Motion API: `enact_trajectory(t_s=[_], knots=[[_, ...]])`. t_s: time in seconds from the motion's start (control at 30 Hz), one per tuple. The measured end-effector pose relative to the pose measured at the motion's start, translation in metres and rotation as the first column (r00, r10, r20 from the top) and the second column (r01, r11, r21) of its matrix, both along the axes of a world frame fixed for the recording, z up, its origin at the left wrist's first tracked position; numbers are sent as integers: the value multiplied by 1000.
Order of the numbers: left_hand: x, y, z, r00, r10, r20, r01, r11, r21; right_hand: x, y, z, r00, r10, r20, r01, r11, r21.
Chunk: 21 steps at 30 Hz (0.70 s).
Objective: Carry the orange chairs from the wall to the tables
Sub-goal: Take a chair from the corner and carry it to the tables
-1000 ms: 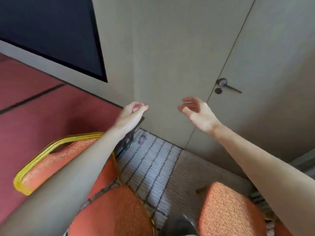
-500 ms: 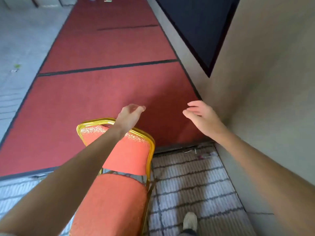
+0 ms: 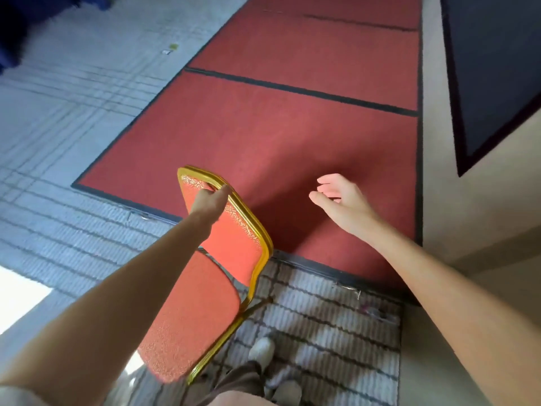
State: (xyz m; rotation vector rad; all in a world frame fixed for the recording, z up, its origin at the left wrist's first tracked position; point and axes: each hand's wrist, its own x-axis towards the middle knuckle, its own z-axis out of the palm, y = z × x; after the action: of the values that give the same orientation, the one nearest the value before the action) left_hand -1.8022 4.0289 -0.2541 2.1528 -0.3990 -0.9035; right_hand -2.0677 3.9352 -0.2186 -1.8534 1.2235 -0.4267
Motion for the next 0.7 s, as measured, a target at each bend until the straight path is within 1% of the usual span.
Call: enact_trajectory(t_s=[0.07,0.17,0.3,0.4,0.47,0.57,0.6,0.7], knots=[[4,1,-4,998,26,-60,-26,1000,-2,18,-14,4,997,71,-7,-71,997,-12],[14,-10,-14,984,82,-161,-91,995,-48,45,-36,16,984,176,-25,-177,983,-40],[19,-34,-31,948,169,-269,-206,971,-118,71,-62,24,967,245,-71,-250,965,-79],[19,-45,-42,929,264,-260,-304,944,-128,96,-81,31,931,331,-154,-344,936,-68],[19,-48,-45,907,321,-274,-368,919,-141,113,-88,34,921,356,-159,-372,924,-85],[24,-50,-50,860,332,-386,-415,897,-153,142,-87,33,870,455,-188,-476,875,-85],[27,-53,-54,845,334,-417,-425,894,-145,154,-88,33,830,507,-231,-537,839,-87],[26,-54,-57,843,320,-432,-406,905,-123,172,-89,30,732,600,-324,-654,752,-86]])
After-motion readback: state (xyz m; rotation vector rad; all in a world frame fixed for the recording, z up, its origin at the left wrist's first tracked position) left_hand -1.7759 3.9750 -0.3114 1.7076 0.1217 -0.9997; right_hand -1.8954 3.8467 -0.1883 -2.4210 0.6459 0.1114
